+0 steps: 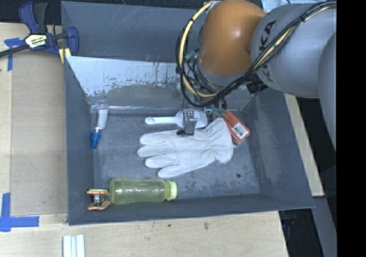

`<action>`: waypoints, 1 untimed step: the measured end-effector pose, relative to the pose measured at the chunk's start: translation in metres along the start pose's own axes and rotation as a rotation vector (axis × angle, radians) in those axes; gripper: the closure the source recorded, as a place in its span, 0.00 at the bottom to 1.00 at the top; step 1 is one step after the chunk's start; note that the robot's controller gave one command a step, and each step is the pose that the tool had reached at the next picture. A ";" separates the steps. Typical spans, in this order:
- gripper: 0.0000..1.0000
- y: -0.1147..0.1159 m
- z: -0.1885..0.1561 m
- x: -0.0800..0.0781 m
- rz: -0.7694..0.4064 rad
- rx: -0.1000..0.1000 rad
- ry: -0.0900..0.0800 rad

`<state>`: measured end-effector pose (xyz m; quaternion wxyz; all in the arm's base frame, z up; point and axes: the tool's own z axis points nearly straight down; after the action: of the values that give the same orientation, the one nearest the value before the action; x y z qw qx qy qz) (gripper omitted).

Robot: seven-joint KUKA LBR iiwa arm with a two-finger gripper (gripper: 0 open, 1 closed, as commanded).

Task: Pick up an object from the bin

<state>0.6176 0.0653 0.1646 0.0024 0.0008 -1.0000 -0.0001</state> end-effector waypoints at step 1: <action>0.00 0.000 -0.005 -0.002 0.001 0.000 -0.008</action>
Offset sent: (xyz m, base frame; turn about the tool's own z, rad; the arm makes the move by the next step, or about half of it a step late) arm -0.0296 0.0280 -0.0946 0.0008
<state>0.6191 0.0650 0.1699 -0.0018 0.0001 -1.0000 -0.0004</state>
